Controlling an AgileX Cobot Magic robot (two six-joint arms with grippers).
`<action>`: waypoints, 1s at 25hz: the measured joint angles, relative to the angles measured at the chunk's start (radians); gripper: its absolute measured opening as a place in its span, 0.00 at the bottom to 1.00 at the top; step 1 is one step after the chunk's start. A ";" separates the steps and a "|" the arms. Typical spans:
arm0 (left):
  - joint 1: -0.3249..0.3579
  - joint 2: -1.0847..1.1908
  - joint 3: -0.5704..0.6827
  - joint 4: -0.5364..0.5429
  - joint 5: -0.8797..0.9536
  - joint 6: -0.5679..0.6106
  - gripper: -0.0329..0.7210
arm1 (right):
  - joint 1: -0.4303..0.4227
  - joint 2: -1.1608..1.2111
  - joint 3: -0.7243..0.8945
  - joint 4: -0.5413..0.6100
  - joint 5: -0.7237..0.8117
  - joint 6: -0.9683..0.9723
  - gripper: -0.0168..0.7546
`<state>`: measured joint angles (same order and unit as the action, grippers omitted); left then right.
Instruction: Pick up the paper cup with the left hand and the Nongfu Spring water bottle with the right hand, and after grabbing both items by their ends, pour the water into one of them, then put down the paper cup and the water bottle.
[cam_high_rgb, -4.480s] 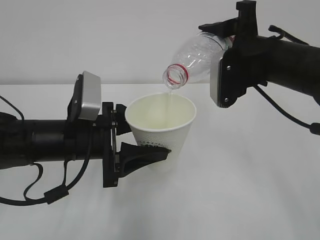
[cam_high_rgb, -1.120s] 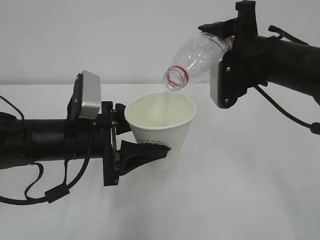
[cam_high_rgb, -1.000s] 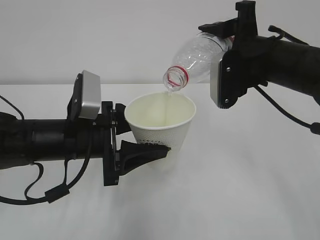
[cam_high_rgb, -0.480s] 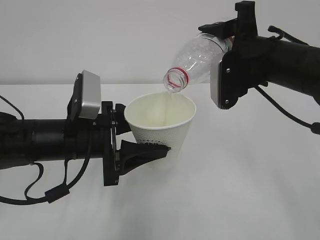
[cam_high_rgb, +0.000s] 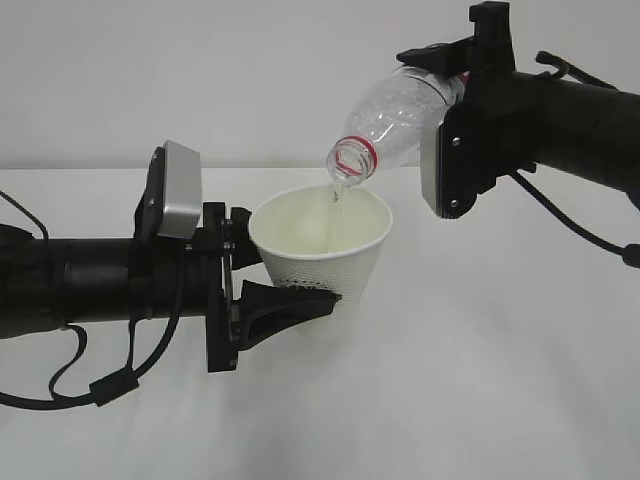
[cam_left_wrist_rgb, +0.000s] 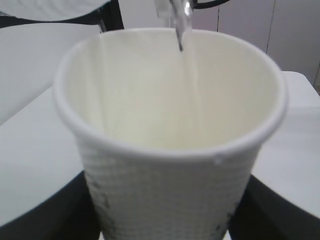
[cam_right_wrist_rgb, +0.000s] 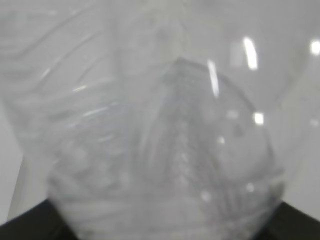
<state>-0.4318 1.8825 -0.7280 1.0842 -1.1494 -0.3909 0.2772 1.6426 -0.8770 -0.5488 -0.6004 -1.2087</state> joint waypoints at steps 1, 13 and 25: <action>0.000 0.000 0.000 0.000 0.000 0.000 0.70 | 0.000 0.000 0.000 0.000 0.000 0.000 0.62; 0.000 0.000 0.000 0.000 0.000 0.002 0.70 | 0.000 0.000 -0.002 0.000 0.000 0.000 0.62; 0.000 0.000 0.000 0.000 0.000 0.002 0.69 | 0.000 0.000 -0.002 0.002 0.000 0.000 0.62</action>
<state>-0.4318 1.8825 -0.7280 1.0842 -1.1494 -0.3893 0.2772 1.6426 -0.8792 -0.5469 -0.6004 -1.2087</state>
